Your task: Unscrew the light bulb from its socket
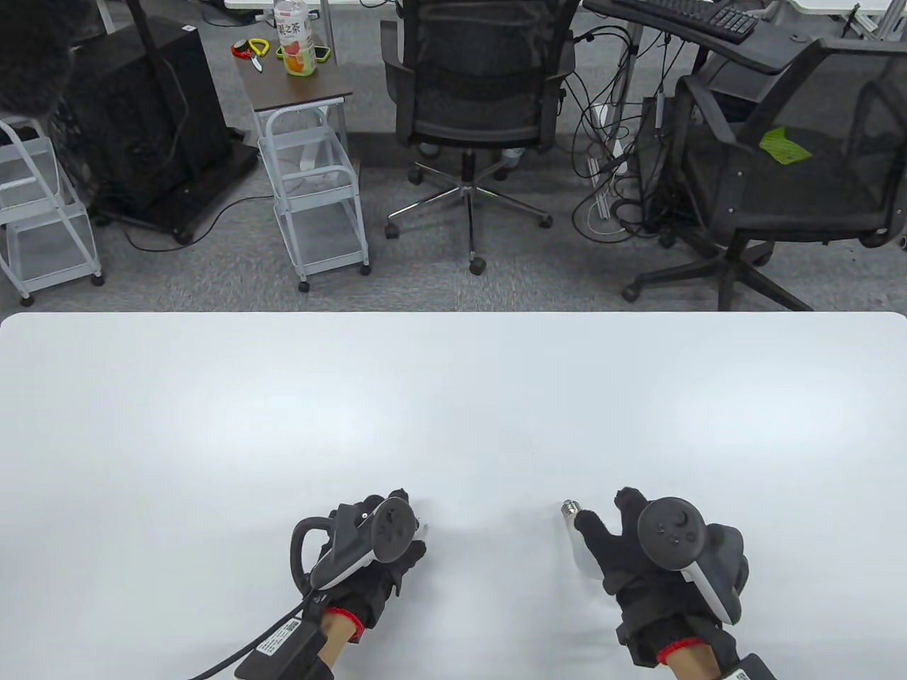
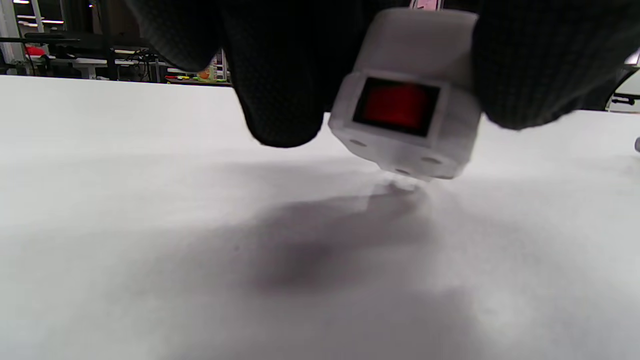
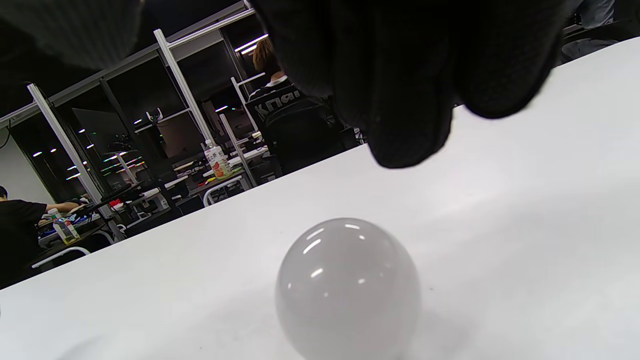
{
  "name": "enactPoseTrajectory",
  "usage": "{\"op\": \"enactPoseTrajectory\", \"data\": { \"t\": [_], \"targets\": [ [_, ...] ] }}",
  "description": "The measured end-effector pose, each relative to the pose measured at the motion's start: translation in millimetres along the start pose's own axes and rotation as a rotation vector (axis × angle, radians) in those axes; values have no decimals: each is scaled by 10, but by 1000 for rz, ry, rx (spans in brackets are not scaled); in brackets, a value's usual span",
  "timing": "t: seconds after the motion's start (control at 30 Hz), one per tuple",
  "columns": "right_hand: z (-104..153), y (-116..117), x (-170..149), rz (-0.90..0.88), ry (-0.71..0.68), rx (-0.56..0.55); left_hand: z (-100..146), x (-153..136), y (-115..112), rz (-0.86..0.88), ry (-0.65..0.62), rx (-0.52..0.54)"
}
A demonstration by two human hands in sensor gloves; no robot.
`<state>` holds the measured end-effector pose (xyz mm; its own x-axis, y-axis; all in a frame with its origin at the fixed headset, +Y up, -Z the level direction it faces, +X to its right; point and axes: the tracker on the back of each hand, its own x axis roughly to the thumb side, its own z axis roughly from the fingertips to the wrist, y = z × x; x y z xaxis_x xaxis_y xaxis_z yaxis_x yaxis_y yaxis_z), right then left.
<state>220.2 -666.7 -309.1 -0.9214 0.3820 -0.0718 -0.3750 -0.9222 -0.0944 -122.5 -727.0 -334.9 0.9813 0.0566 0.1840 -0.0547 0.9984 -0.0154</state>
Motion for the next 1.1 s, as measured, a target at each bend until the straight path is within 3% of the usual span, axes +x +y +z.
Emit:
{"op": "enactPoseTrajectory", "data": {
  "t": [0.5,0.63,0.87,1.1],
  "targets": [
    [-13,16,19,-41,-63,19,-12,-6,-112,-61,-24,-59],
    [-16,1,23,-63,-93,31,33,-95,66,-36,-42,-49],
    [-4,-136,38,-105,-212,78,206,-323,580,-67,-142,56],
    [-31,-461,-193,-102,-175,-33,319,-591,856,-31,-84,174]
  ]
}}
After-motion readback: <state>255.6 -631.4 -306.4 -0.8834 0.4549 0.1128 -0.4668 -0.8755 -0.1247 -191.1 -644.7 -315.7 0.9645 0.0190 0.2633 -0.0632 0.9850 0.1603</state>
